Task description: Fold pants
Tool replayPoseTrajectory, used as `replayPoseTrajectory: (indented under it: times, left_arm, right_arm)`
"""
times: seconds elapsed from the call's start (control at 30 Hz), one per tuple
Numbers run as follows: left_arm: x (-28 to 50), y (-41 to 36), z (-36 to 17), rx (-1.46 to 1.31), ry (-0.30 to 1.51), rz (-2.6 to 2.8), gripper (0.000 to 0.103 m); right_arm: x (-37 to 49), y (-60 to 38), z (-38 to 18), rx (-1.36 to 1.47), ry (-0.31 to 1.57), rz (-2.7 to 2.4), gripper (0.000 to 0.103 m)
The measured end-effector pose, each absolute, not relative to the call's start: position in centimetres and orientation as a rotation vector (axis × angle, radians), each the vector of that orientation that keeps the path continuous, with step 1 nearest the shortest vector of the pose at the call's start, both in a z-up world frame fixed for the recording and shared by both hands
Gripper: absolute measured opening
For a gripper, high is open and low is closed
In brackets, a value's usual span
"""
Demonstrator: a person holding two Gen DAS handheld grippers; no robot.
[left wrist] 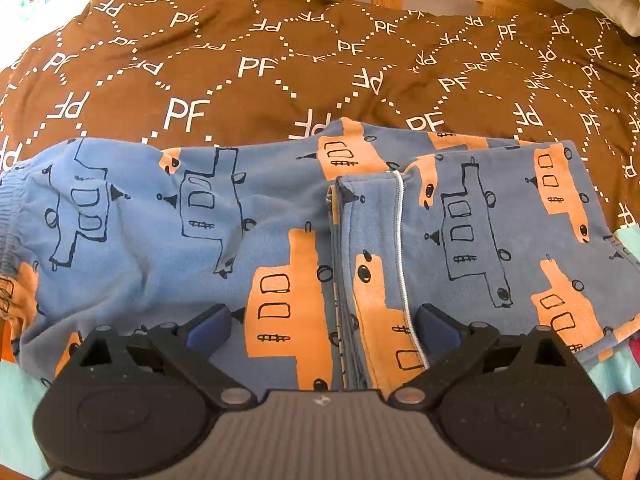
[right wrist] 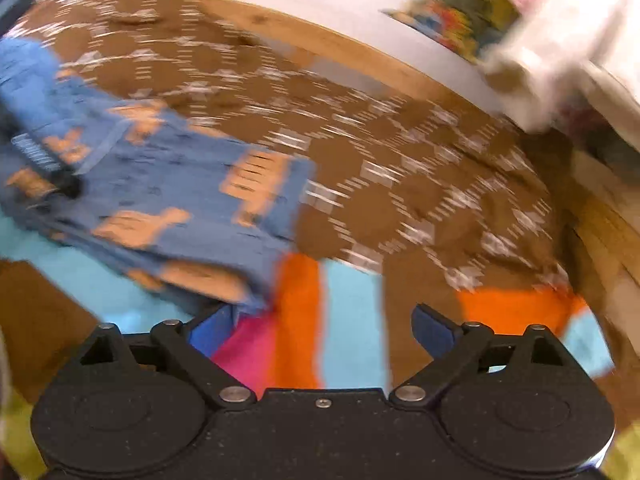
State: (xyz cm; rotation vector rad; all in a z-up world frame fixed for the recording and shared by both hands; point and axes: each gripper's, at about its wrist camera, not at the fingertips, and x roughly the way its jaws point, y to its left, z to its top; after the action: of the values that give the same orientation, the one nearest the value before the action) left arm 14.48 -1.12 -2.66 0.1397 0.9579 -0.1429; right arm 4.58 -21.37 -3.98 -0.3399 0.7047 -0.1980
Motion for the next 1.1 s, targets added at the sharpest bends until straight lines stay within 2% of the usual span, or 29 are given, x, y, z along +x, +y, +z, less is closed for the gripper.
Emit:
replayPoseTrajectory:
  times: [0.2,0.3,0.5,0.63,0.87,1.1]
  left_arm:
    - [14.6,-1.0,-2.6,0.133,0.967,-0.152,0.102]
    - [14.6,-0.9,-2.6,0.134,0.964,-0.16,0.102]
    - [14.3,-0.9,-2.6,0.136,0.958,-0.162,0.102]
    - [14.4,-0.8,-2.6,0.131,0.962,-0.169,0.102]
    - [14.5,-0.8,-2.6,0.131,0.967,-0.171,0.102]
    - [14.4,-0.9,-2.8,0.13,0.959,-0.167,0.103]
  right_arm:
    - [4.1,-23.3,-2.7,-0.28,0.667,-0.271,0.094]
    - [3.7,-21.5,-2.2,-0.291,0.594,-0.165,0.099]
    - [4.5,-19.7,-3.8,-0.352,0.662,-0.082,0.099]
    - [5.0,-22.9,-4.1,-0.24,0.771,-0.208,0.096]
    - [5.6,-20.3,-1.6,-0.314,0.596,-0.106,0.101]
    - [7.7,-21.0,-4.8,-0.336,0.694,-0.125,0.102]
